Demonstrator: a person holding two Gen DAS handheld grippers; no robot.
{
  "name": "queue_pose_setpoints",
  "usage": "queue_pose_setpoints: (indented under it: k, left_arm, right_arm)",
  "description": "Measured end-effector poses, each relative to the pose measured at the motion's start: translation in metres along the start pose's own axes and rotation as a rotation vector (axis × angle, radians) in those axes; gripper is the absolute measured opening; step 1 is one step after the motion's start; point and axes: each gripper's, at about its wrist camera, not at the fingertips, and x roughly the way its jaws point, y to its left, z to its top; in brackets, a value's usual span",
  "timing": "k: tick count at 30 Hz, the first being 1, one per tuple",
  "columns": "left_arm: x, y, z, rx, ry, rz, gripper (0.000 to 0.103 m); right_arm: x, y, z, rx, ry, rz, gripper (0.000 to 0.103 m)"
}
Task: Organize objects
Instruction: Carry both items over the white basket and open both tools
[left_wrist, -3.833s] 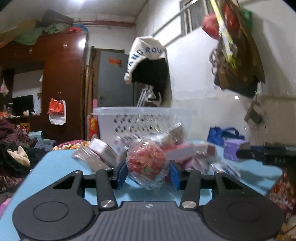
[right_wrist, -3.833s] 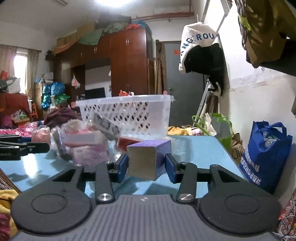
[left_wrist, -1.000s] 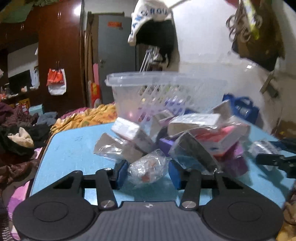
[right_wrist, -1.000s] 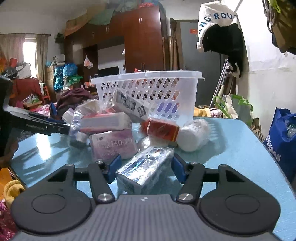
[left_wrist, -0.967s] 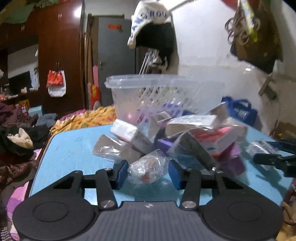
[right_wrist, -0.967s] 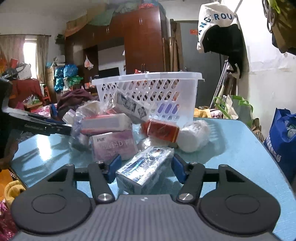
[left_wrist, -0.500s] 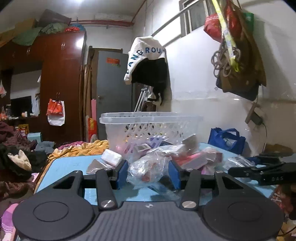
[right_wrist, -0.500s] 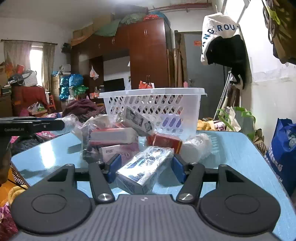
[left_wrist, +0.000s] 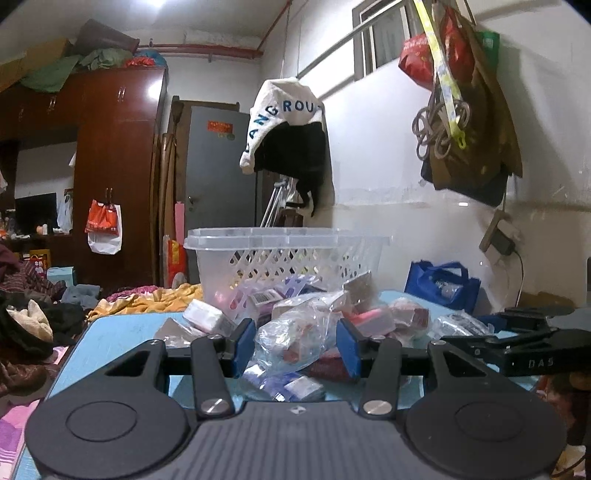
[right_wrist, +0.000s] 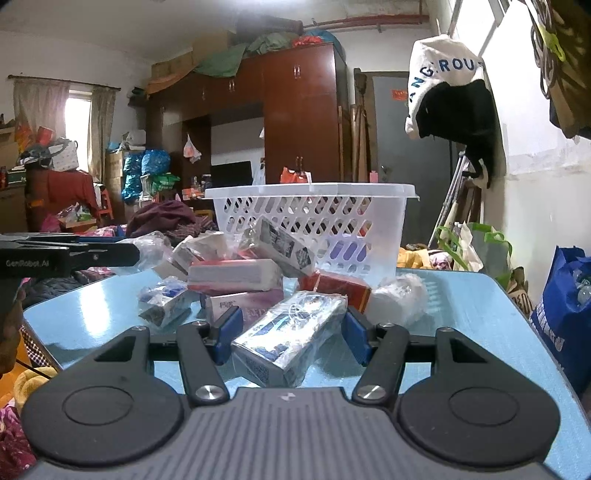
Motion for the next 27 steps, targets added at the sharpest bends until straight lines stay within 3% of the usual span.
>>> queue_pose_setpoints:
  k: [10,15,19,22,24,25,27]
  left_arm:
    - [0.003,0.003,0.002,-0.023,-0.027,-0.007,0.052]
    - [0.022,0.008,0.048,-0.019,-0.054,-0.016,0.052]
    - [0.082,0.026,0.114,-0.058,-0.01,0.021,0.052]
    - [0.138,0.038,0.141,-0.083,0.094,0.036,0.052]
    - [0.166,0.044,0.145,-0.099,0.146,0.04,0.053]
    - [0.175,0.047,0.144,-0.102,0.158,0.036,0.054]
    - [0.186,0.049,0.141,-0.104,0.175,0.02,0.083]
  right_arm:
    - [-0.007,-0.001,0.01,-0.002,-0.044,0.002,0.062]
    - [-0.002,-0.004,0.049,-0.019,-0.1,0.014,0.062]
    - [0.033,-0.011,0.111,-0.059,-0.165,-0.013,0.062]
    - [0.086,-0.026,0.149,-0.049,-0.117,-0.005,0.062]
    - [0.113,-0.035,0.157,-0.037,-0.066,-0.004,0.062]
    - [0.125,-0.038,0.158,-0.031,-0.055,-0.005,0.062]
    - [0.137,-0.039,0.154,-0.048,-0.032,-0.002,0.069]
